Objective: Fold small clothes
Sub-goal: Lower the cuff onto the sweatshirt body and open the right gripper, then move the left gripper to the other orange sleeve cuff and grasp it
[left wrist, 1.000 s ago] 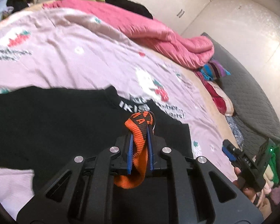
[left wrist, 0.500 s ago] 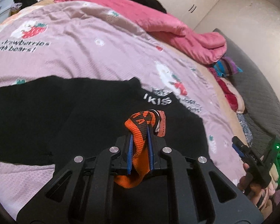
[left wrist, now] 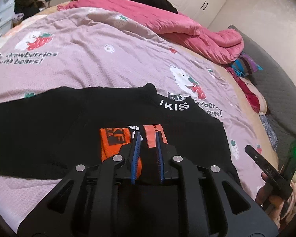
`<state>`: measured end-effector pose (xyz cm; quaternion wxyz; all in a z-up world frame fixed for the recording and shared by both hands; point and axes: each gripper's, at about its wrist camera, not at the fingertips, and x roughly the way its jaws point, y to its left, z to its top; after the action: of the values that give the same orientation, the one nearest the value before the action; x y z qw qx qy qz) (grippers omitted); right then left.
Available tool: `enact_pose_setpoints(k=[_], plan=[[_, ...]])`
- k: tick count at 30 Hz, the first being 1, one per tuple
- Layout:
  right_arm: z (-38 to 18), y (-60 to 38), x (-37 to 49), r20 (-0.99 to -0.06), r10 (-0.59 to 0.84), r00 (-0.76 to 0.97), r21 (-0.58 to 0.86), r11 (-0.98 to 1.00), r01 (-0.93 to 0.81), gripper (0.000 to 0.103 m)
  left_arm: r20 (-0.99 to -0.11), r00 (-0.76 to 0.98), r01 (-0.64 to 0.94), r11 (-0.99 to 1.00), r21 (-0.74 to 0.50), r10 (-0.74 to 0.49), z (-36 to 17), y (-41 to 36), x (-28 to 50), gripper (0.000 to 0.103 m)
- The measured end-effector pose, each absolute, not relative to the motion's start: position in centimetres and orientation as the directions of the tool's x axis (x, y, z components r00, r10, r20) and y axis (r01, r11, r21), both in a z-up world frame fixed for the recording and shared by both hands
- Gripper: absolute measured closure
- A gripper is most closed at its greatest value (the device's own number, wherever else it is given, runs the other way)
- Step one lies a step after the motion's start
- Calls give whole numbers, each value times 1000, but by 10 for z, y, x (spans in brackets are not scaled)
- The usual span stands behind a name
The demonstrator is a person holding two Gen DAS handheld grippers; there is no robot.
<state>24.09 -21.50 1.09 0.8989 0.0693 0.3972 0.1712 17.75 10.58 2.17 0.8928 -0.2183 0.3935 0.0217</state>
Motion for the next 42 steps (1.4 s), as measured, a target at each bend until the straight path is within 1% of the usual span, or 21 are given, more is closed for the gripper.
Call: enact_pose_setpoints(k=[2,7,9,10,11,13,16,20,24,27,29,31,33,35,37,39,40,42], plan=[[8,-209,240,-696,377,611,263,926,-271,44,-724,679,-209,914,-347,-120,20,101,179,95],[-2,-187,237,-725,388,570,238,917,-321,44,-785,600,-210,917,-338,-153,-7,89,189,95],[-8,-178,236,-741,384,550,222,914,-339,44,-807,573,-218,922,-319,-143,-17,88,191,90],[-11,-175,235,-748,384,541,218,912,-347,43,-820,557,-224,928,-299,-130,-23,87,192,83],[-13,-173,234,-752,384,535,215,911,-351,39,-831,544,-230,931,-284,-119,-29,86,193,80],[-18,-167,234,-764,382,520,208,909,-361,39,-850,513,-233,933,-273,-121,-40,85,194,80],[-26,-163,236,-790,354,500,186,916,-355,39,-855,506,-226,940,-255,-111,-46,84,192,80],[-42,-167,244,-832,310,460,177,934,-310,37,-852,509,-221,936,-272,-127,-45,86,191,80],[-42,-169,244,-832,312,458,188,936,-296,35,-847,513,-231,928,-292,-139,-43,89,189,80],[-37,-168,241,-821,325,469,194,932,-307,33,-842,522,-223,931,-288,-135,-37,87,185,76],[-33,-167,239,-813,334,477,197,928,-315,31,-832,537,-215,931,-294,-139,-30,87,182,71],[-29,-166,238,-802,346,487,203,925,-322,27,-825,550,-215,931,-293,-132,-23,89,178,69],[-24,-166,237,-789,360,497,211,920,-331,23,-817,563,-217,931,-295,-128,-18,91,174,63],[-18,-165,234,-775,373,510,216,915,-342,21,-812,571,-217,931,-294,-123,-14,92,170,51],[-15,-165,232,-765,385,516,220,910,-351,16,-806,581,-209,936,-282,-113,-9,92,165,46],[-10,-163,229,-752,396,527,222,905,-363,15,-802,590,-206,943,-261,-93,-5,93,160,39],[-8,-163,228,-748,401,529,223,902,-369,14,-800,594,-210,945,-251,-81,-2,94,157,33],[-3,-160,225,-733,416,538,225,895,-386,12,-794,605,-221,944,-246,-65,2,99,151,30]])
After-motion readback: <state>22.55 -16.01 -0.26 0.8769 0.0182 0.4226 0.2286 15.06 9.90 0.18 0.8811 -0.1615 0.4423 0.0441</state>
